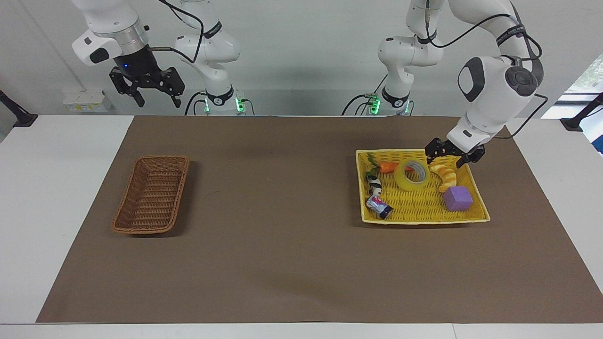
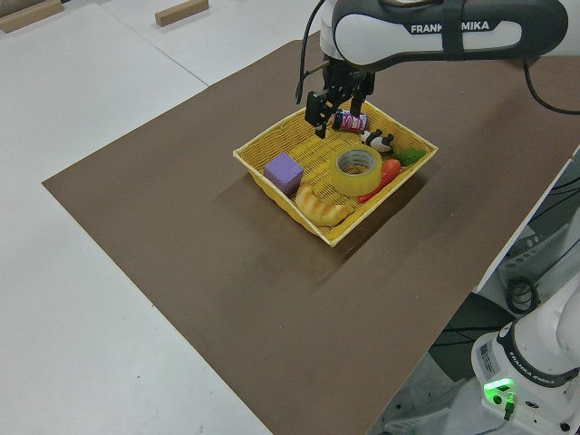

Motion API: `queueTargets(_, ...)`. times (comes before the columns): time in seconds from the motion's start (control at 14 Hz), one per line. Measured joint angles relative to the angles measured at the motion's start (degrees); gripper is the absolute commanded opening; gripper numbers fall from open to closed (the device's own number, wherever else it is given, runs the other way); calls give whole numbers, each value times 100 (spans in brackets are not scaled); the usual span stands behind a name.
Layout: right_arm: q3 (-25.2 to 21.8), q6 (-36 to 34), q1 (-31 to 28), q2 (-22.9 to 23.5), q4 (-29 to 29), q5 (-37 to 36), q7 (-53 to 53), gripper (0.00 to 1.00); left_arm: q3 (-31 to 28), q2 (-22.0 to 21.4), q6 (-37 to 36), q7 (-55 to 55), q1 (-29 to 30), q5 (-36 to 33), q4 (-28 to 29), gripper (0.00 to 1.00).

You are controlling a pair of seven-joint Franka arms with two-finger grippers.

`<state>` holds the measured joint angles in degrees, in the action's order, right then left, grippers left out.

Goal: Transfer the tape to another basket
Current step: 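Reach the left gripper into the yellow basket onto the tape roll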

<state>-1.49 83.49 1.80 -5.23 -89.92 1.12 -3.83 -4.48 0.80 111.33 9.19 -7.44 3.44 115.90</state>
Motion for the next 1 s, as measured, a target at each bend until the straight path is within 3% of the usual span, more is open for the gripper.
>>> queueTargets(0.29,0,0,0,0,0,0,0,100,26,303,461,-3,5,133,492,96)
queueTargets(0.36,0,0,0,0,0,0,0,100,27,316,673,-48,5,157,722,51)
queueTargets(0.43,0,0,0,0,0,0,0,100,31,315,879,-167,4,182,958,18)
queueTargets(0.5,0,0,0,0,0,0,0,100,42,315,1056,-333,-2,193,1166,0)
queueTargets(0.79,-8,0,-29,0,0,-10,0,100,61,297,1140,-586,-48,217,1302,0)
queueTargets(1.0,-10,0,-118,0,0,-8,0,100,36,295,607,-639,-43,327,856,0)
